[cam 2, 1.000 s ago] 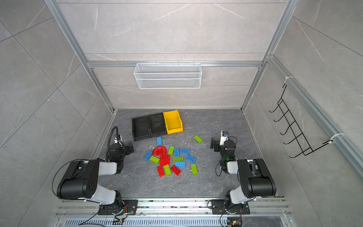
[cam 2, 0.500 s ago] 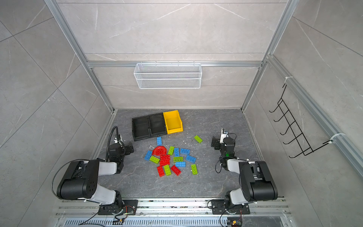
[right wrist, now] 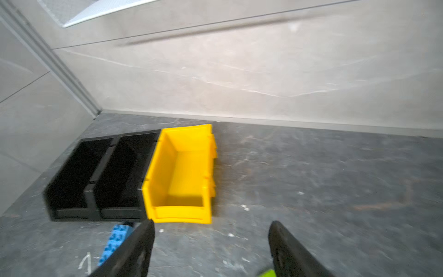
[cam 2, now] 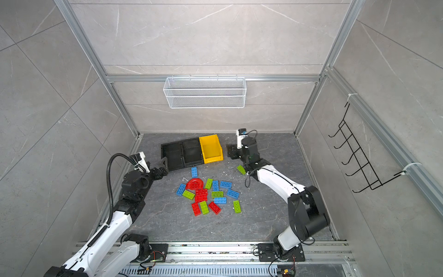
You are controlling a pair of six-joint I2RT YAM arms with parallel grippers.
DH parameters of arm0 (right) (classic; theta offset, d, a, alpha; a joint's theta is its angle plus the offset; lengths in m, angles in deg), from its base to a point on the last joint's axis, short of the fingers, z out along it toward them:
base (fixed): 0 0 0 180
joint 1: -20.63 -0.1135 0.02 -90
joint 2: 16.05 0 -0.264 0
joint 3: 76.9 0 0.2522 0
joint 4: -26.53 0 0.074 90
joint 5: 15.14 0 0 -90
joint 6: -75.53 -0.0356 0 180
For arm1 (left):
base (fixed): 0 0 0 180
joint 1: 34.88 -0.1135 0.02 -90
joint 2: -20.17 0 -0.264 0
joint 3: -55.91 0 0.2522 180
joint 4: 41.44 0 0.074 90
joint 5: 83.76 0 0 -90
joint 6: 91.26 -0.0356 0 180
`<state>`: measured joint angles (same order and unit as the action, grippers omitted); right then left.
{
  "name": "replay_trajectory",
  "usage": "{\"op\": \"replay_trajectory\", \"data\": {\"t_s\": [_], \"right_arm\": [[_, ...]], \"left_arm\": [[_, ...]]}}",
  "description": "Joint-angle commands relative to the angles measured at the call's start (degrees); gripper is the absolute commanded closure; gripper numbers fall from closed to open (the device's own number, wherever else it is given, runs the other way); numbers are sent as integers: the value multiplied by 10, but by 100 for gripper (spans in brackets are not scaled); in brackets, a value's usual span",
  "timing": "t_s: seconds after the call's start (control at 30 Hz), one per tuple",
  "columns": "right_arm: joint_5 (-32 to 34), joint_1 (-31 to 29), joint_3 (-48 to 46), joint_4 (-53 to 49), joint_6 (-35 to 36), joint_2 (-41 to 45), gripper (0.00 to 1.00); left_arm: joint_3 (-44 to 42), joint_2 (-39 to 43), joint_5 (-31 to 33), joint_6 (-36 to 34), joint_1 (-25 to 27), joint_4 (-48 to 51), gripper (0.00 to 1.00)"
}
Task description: Sort the legos into containers by color
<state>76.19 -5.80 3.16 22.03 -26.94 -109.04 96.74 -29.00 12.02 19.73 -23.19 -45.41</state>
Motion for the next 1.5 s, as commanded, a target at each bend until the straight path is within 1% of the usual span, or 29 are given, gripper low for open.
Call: {"op": "replay_trajectory", "data": {"t_s": [0.0,0.07,0.1,0.2,0.3,0.4,0.57,0.67,0.83,0.93,1.0,1.1,1.17,1.3,1.37,1.47], "right_arm": [[17,-53,85,-90,-16,-88,24],[27,-79,141,-101,-16,-142,25],[28,-88,167,-111,-16,-165,25],[36,-113,259,-159,-16,-242,25],[50,-126,341,-214,-14,-308,26],[61,-131,409,-256,-12,-358,28],[72,-132,534,-336,-19,-444,33],[72,-131,620,-389,-20,-498,37],[101,-132,788,-490,-20,-597,41],[116,-131,894,-549,-18,-647,46],[118,-131,938,-574,-18,-669,50],[113,-123,951,-588,-23,-678,57],[105,-117,936,-587,-25,-671,63],[105,-106,884,-571,-25,-635,72],[104,-99,838,-548,-26,-607,77],[97,-81,726,-492,-36,-549,82]], "left_arm": [[-45,2,18,-18,9,2,0],[-81,-5,35,-9,10,-47,0],[-88,-9,31,-4,9,-58,0],[-66,-12,8,-11,9,-27,0],[-60,4,25,-9,10,-5,0],[-78,28,39,-8,10,-18,0],[-78,57,53,-11,10,-2,0],[-79,61,49,-11,10,-2,0],[-77,57,47,-11,10,-2,0],[-75,52,43,-11,9,-2,0],[-74,49,43,-11,9,-3,0],[-73,48,40,-11,10,-1,0],[-74,50,40,-11,9,-1,0],[-75,52,44,-13,9,-1,0],[-75,53,44,-12,10,-1,0],[-75,54,44,-14,10,0,0]]}}
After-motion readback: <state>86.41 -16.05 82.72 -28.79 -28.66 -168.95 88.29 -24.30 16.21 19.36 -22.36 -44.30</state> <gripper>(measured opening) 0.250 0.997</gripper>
